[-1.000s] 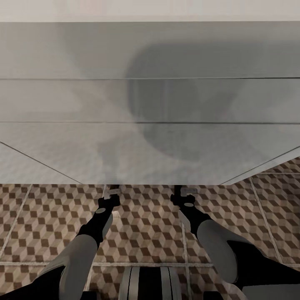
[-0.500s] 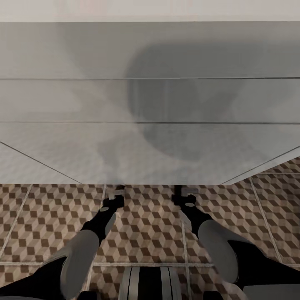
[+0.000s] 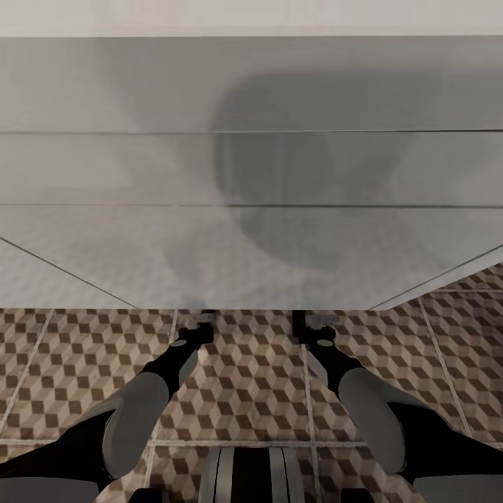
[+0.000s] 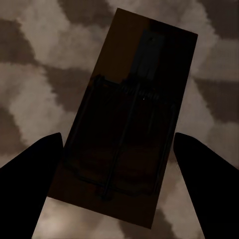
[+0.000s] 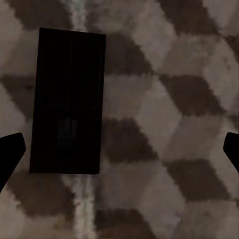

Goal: Take the four mousetraps from the cabinet in the bathroom and place them on the bathroom floor. Make sure all four end up on the same floor surface, and ensure that at least two of them are either under or directly next to the same bathroom sink.

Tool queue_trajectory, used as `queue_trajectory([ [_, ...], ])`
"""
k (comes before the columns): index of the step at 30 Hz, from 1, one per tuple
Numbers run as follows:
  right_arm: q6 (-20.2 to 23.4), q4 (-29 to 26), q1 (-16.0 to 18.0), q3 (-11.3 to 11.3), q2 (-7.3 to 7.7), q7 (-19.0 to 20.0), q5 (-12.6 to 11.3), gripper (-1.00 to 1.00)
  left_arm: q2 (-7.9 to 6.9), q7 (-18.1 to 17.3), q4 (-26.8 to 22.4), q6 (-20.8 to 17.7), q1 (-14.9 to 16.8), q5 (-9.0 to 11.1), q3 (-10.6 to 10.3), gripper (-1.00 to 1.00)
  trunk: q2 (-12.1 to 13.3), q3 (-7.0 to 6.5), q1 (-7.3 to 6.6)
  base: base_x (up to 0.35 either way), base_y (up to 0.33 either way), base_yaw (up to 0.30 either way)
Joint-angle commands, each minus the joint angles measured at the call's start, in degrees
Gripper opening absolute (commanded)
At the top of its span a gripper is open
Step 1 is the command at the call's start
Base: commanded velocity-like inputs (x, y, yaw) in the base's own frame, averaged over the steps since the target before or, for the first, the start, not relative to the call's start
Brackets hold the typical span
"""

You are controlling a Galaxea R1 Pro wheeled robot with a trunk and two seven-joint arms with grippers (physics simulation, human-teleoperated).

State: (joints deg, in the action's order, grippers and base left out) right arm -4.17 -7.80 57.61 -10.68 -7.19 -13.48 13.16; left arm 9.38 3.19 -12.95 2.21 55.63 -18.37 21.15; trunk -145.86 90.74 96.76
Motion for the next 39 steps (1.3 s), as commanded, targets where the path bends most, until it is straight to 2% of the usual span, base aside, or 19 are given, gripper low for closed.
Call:
queue_trajectory([
  [1, -0.2, 0.1, 0.0, -0.5, -0.03, -0.1, 0.5, 1.0, 0.03, 0.2, 0.1, 0.2, 0.1, -0.6, 0.4, -1.0, 0.0, 0.03, -0.01, 0.0, 0.0, 0.0],
  [16, -0.5, 0.1, 0.0, -0.4, -0.29, -0.1, 0.6, 1.0, 0.02, 0.1, 0.2, -0.2, 1.1, -0.2, 0.3, -1.0, 0.0, 0.03, -0.01, 0.0, 0.0, 0.0],
  [28, -0.6, 0.1, 0.0, -0.2, -0.42, -0.1, 0.6, 1.0, -0.03, 0.0, 0.3, -2.6, 2.7, -0.1, 0.3, -1.0, 0.0, 0.03, -0.01, 0.0, 0.0, 0.0],
  [39, -0.6, 0.1, 0.0, -0.1, -0.39, 0.0, 0.6, 1.0, 0.01, 0.0, 1.1, -2.8, 2.9, 0.0, 0.4, -1.0, 0.0, 0.03, -0.01, 0.0, 0.0, 0.0],
])
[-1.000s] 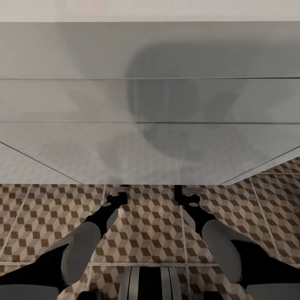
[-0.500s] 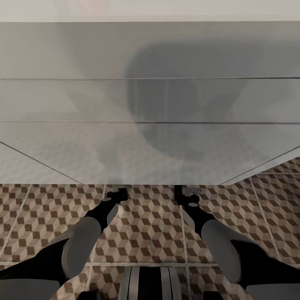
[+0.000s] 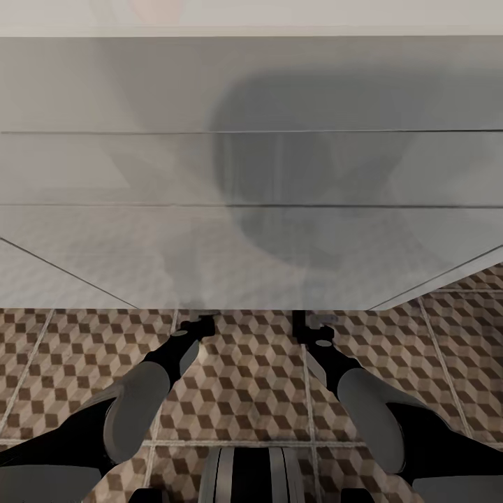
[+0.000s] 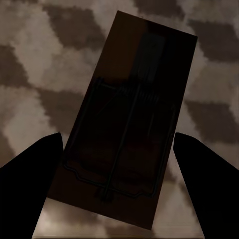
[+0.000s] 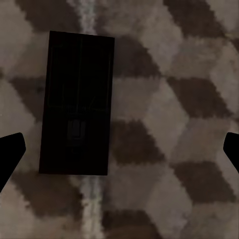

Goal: Take the four mousetraps from the cabinet in the bathroom and place them on the bathroom floor. Make sure all four end up on the same floor surface, and ensure that at least two of them are either under or directly next to the same bathroom sink.

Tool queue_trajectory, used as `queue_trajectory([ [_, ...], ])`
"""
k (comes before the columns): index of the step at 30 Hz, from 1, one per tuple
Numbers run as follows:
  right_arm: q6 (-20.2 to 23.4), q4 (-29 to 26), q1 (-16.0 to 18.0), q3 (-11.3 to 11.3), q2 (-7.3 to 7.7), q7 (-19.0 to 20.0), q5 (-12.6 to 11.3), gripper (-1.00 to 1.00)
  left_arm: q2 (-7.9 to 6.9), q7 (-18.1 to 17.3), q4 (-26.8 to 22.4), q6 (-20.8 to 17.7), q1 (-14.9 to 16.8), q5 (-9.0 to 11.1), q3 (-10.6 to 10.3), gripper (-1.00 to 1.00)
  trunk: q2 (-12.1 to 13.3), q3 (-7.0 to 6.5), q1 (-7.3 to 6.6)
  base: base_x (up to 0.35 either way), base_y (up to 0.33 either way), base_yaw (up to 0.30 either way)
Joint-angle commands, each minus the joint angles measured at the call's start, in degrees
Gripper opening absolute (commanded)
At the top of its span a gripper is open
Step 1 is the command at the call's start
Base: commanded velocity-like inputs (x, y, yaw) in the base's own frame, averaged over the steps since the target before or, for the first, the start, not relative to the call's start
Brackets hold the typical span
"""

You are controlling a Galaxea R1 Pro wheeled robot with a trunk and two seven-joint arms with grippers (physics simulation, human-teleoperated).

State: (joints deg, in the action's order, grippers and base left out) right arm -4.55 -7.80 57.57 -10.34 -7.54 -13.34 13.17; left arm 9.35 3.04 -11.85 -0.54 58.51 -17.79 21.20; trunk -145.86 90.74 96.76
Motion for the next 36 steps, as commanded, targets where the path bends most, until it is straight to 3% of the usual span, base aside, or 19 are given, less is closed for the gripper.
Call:
queue_trajectory([
  [1, -0.2, 0.1, 0.0, -0.5, -0.03, -0.1, 0.5, 1.0, 0.03, 0.1, 0.0, -0.1, 0.0, -0.6, 0.3, -1.0, 0.0, 0.03, -0.01, 0.0, 0.0, 0.0],
  [14, -0.2, 0.1, 0.0, -0.5, -0.13, -0.1, 0.5, 1.0, -0.18, 0.1, 3.3, 0.7, 0.0, -0.5, 0.4, -1.0, 0.0, 0.03, -0.01, 0.0, 0.0, 0.0],
  [36, -0.2, 0.1, 0.0, -0.5, -0.19, 0.3, 0.5, 1.0, -0.7, 0.1, 3.8, 1.6, 0.0, -0.4, 0.8, -1.0, 0.0, 0.03, -0.01, 0.0, 0.0, 0.0],
])
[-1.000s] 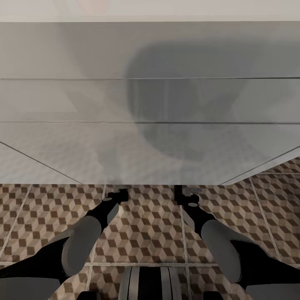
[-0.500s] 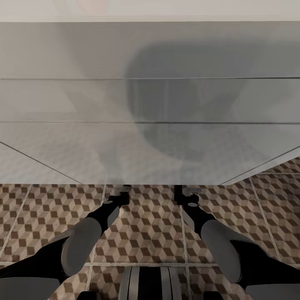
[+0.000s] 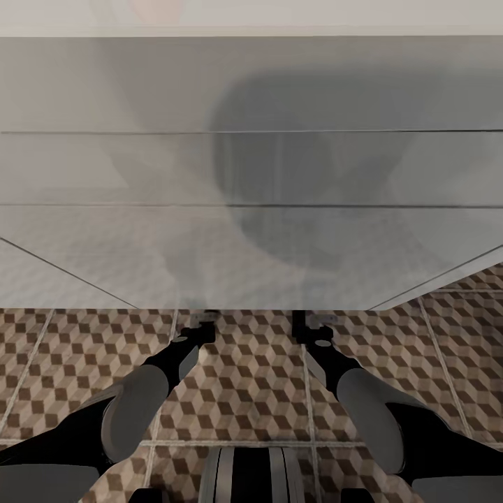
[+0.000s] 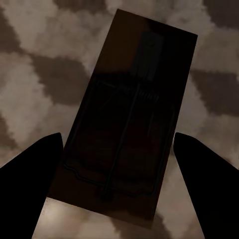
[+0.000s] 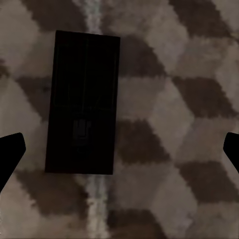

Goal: Take the four mousetraps from the cabinet in the bathroom and place them on the bathroom floor. Make sure all four end up on the same floor surface, and ensure that at least two of them are either under or directly next to the same bathroom sink.

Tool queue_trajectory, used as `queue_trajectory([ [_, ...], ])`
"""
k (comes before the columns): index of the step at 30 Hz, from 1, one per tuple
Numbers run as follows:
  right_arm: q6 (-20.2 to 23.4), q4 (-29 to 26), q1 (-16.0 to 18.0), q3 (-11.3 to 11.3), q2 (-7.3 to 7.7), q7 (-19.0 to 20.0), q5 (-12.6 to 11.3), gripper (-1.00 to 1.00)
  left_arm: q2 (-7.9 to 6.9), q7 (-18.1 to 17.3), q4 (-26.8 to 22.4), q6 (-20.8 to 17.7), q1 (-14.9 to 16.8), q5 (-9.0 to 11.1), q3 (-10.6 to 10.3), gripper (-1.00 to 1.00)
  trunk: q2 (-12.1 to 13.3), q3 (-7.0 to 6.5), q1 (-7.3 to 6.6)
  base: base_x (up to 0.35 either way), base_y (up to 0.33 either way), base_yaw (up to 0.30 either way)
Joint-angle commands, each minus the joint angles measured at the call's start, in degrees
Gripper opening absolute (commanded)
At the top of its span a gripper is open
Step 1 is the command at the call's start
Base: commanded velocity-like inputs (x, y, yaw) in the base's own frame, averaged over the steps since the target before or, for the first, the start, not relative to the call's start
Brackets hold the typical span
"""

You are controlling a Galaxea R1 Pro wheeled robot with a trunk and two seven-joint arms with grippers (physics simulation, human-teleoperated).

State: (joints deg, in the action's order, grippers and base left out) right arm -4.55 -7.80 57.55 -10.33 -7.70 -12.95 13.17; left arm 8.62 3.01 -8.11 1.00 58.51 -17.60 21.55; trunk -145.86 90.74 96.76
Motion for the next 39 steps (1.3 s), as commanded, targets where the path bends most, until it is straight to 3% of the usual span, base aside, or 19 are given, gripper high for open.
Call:
queue_trajectory([
  [1, -0.2, 0.1, 0.0, -0.5, -0.01, -0.1, 0.5, 1.0, 0.02, 0.2, 0.0, 0.1, 0.0, -0.6, 0.4, -1.0, 0.0, 0.03, -0.01, 0.0, 0.0, 0.0],
  [2, -0.2, 0.1, 0.0, -0.5, -0.02, 0.0, 0.5, 1.0, 0.02, 0.2, 0.0, 0.1, 0.0, -0.6, 0.4, -1.0, 0.0, 0.03, -0.01, 0.0, 0.0, 0.0],
  [3, -0.2, 0.1, 0.0, -0.5, 0.01, 0.0, 0.5, 1.0, 0.03, 0.2, 0.0, 0.1, 0.0, -0.6, 0.4, 1.0, 0.0, 0.03, -0.01, 0.0, 0.0, 0.0],
  [28, -0.3, 0.1, 0.0, -0.5, 0.03, 0.2, 0.5, 1.0, 0.08, 0.2, 0.0, 0.4, 0.0, -0.7, 0.4, 1.0, 0.0, 0.03, -0.01, 0.0, 0.0, 0.0],
  [39, -0.4, 0.1, 0.0, -0.4, 0.05, 0.2, 0.6, 1.0, 0.24, 0.4, -0.6, 5.2, 0.0, -1.3, 0.1, 1.0, 0.0, 0.03, -0.01, 0.0, 0.0, 0.0],
])
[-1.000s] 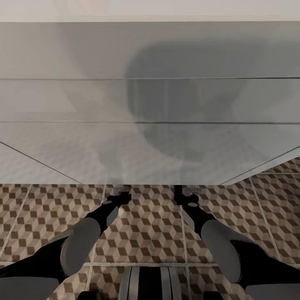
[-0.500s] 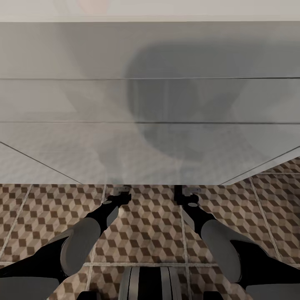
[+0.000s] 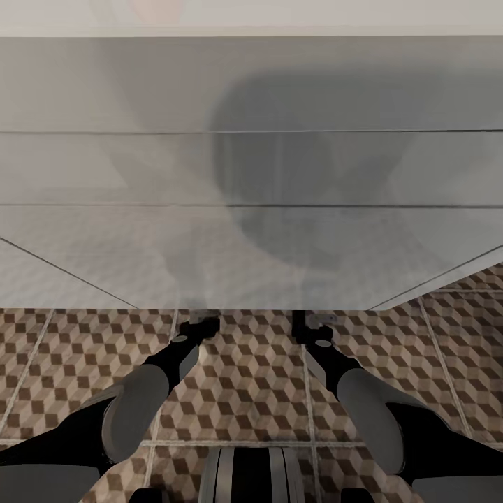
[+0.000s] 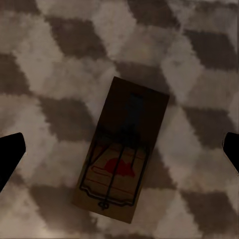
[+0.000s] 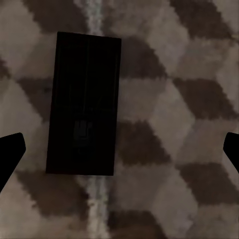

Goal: Take the four mousetraps from the cabinet in the bathroom and place them on the bathroom floor. Make sure all four end up on the same floor surface, and ensure that at least two of them are either under or directly next to the same bathroom sink.

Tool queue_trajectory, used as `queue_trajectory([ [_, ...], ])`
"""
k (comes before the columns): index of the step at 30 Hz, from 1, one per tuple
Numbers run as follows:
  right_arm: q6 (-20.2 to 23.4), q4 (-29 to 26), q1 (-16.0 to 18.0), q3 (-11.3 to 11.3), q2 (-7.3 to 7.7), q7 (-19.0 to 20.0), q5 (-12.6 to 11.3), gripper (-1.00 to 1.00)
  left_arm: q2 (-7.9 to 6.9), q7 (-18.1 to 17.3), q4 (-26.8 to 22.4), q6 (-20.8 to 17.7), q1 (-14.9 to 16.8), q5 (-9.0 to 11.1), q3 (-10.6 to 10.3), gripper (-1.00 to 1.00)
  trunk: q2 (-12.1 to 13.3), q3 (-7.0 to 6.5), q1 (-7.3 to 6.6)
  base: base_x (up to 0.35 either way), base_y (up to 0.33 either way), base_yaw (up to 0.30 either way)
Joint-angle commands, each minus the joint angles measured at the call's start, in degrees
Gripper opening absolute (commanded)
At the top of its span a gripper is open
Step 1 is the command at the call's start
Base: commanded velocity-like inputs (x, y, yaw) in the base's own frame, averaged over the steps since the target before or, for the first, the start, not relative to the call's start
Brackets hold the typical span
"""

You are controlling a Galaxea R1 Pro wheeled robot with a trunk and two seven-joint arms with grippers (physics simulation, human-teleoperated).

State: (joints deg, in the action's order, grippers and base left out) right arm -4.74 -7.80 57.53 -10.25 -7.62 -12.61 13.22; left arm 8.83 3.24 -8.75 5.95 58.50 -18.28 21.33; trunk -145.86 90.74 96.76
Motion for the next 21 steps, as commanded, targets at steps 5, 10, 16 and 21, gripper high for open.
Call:
queue_trajectory([
  [5, -0.3, 0.1, 0.0, -0.4, -0.1, -0.1, 0.6, 1.0, 0.16, 0.7, -0.3, 1.1, 0.0, -0.9, 0.3, 1.0, 0.0, 0.03, -0.01, 0.0, 0.0, 0.0],
  [10, -0.6, 0.1, 0.1, -0.4, -0.11, -0.1, 0.7, 1.0, 0.2, 0.7, -0.4, 1.3, 0.0, -0.9, 0.2, 1.0, 0.0, 0.03, -0.01, 0.0, 0.0, 0.0],
  [16, -0.9, 0.0, 0.1, -0.6, -0.12, -0.1, 0.7, 1.0, 0.21, 0.8, -0.4, 1.5, 0.0, -0.9, 0.2, 1.0, 0.0, 0.03, -0.01, 0.0, 0.0, 0.0],
  [21, -0.9, 0.0, 0.1, -0.6, -0.18, 0.0, 0.7, 1.0, 0.16, 0.7, -0.3, 1.6, 0.0, -0.7, 0.2, 1.0, 0.0, 0.03, -0.01, -0.002, 0.0, 0.0],
])
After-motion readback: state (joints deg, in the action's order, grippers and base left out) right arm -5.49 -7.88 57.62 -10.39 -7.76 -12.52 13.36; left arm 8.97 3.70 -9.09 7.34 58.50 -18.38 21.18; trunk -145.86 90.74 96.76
